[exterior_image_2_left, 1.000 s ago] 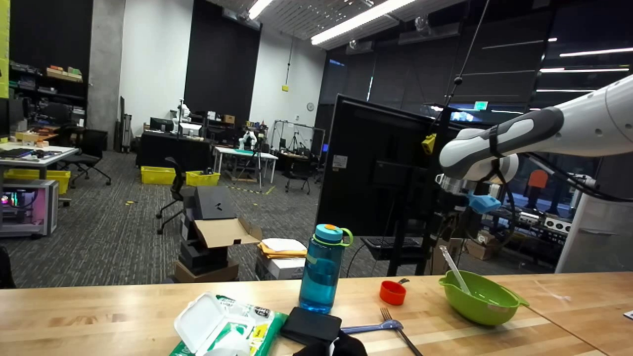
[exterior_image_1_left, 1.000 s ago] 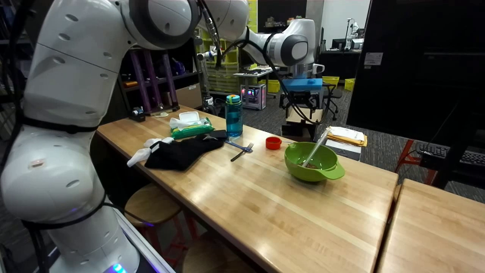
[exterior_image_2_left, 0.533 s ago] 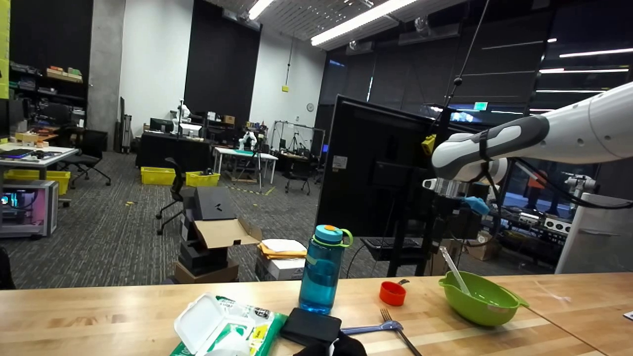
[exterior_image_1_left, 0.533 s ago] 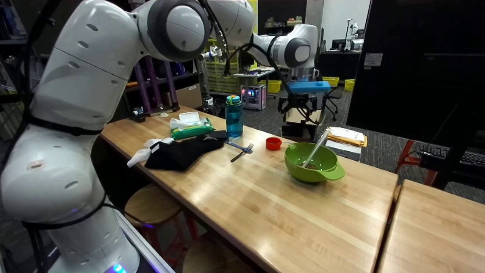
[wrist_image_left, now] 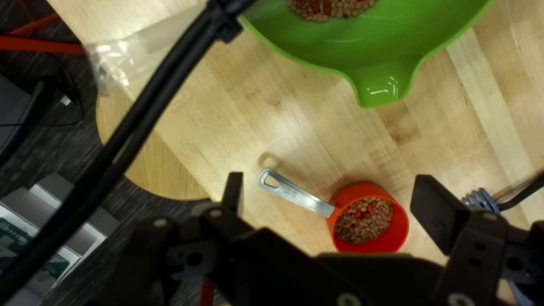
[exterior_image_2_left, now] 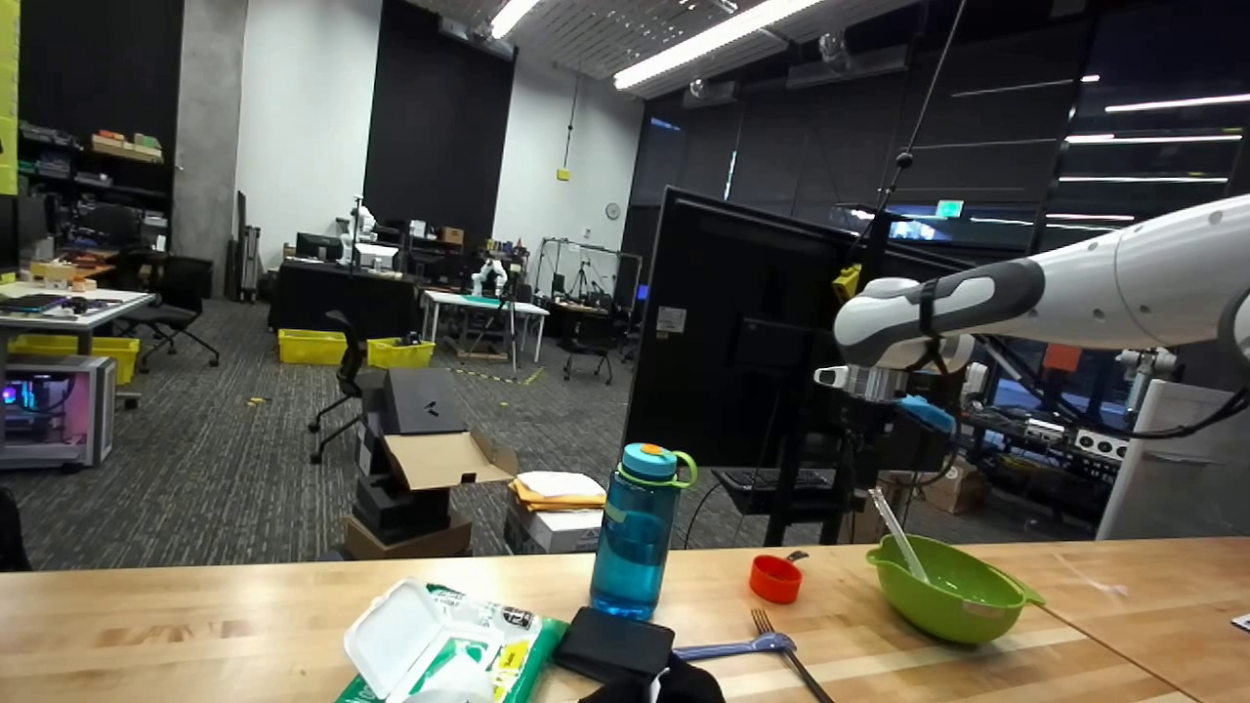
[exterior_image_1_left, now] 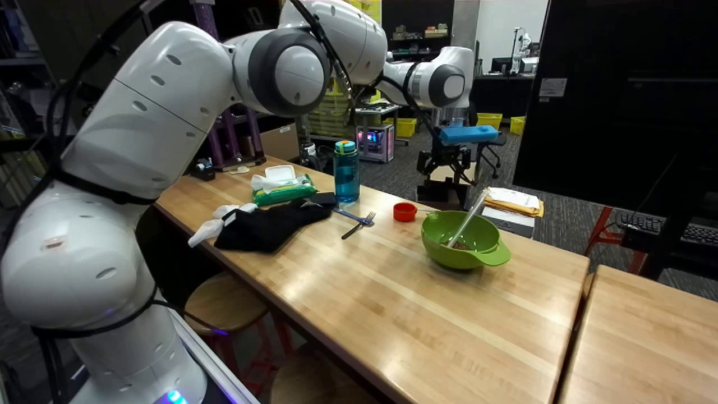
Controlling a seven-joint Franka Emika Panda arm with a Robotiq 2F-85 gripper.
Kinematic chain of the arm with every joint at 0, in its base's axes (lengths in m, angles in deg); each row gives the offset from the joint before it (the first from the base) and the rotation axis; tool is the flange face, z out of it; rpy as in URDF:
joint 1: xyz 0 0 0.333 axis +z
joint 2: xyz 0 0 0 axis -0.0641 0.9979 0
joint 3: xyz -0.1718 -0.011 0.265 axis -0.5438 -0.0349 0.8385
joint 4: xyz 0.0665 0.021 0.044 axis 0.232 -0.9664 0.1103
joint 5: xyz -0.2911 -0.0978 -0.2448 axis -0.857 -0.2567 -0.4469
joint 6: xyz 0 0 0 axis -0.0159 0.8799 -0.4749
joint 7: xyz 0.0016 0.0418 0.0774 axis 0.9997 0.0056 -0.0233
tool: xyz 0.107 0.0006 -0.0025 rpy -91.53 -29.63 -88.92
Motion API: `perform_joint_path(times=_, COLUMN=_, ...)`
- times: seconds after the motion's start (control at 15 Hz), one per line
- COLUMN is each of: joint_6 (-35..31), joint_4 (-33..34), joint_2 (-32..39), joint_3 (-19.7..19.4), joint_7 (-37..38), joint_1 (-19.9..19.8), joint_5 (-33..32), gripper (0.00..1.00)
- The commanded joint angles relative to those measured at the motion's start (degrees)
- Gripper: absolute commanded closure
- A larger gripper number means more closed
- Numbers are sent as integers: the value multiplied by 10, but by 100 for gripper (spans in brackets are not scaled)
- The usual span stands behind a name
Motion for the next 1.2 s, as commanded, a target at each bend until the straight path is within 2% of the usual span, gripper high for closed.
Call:
perform_joint_path(times=0.0, joint_6=43, joint_4=76, joint_2=49, joint_3=4, joint_7=-53, joint_1=1, joint_5=-13, gripper=0)
perform_joint_path(times=0.6, joint_6=84, joint_4=181, joint_2=133, joint_3=12, joint_7=-127, joint_1=6, joint_5=-5, gripper=0)
perform_joint_path(times=1.13, joint_6=101, joint_4=228, joint_2=183, joint_3=15, joint_7=-151, joint_1=15, joint_5=-8, gripper=0)
